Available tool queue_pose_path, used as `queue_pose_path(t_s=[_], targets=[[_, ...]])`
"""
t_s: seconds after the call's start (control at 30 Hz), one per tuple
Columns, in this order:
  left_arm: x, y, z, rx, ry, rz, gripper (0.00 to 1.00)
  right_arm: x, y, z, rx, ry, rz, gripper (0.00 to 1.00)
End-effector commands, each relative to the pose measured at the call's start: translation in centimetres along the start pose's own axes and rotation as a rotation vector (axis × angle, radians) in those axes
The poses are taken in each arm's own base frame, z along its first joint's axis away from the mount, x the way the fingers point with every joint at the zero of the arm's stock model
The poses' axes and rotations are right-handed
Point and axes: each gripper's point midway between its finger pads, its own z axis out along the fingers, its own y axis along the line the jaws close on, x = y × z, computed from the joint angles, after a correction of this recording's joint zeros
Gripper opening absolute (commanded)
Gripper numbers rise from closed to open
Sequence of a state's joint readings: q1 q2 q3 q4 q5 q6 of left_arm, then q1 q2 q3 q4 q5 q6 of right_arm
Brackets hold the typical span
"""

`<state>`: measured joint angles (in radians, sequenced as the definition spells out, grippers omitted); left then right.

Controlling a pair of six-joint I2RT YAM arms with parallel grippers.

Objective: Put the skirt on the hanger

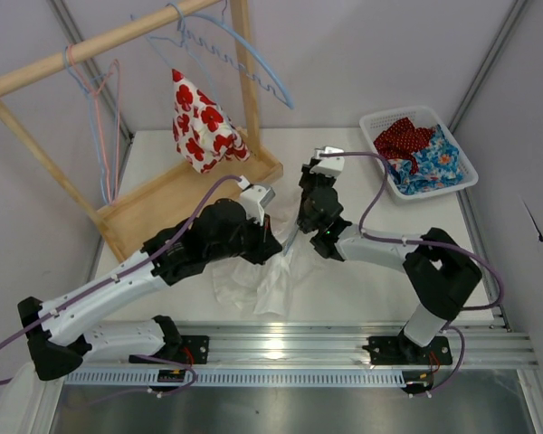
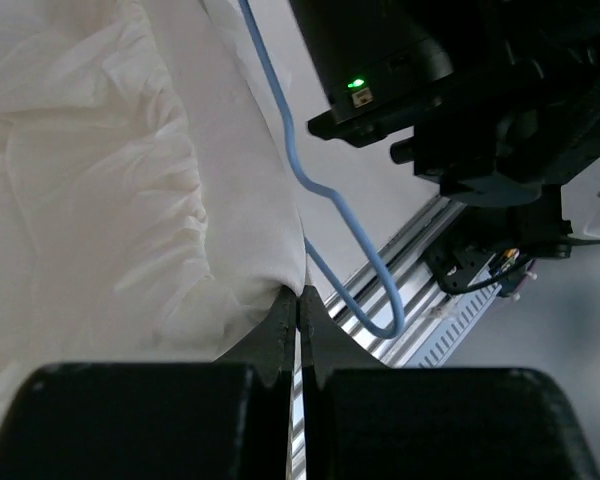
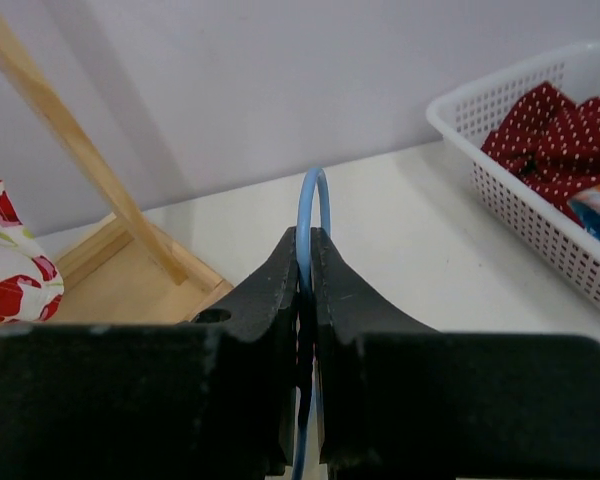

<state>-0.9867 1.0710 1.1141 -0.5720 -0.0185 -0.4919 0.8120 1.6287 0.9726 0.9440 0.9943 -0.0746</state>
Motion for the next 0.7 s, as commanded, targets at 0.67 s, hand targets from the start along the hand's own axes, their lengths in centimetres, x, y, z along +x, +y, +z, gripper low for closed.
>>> queue_pose_path(t_s=[0.67], targets=[[1.1,-0.1,-4.6,0.028,0.028,-0.047,0.00,-8.0,-0.3,4.6,0.236,-0.271,-0.023,0.00]])
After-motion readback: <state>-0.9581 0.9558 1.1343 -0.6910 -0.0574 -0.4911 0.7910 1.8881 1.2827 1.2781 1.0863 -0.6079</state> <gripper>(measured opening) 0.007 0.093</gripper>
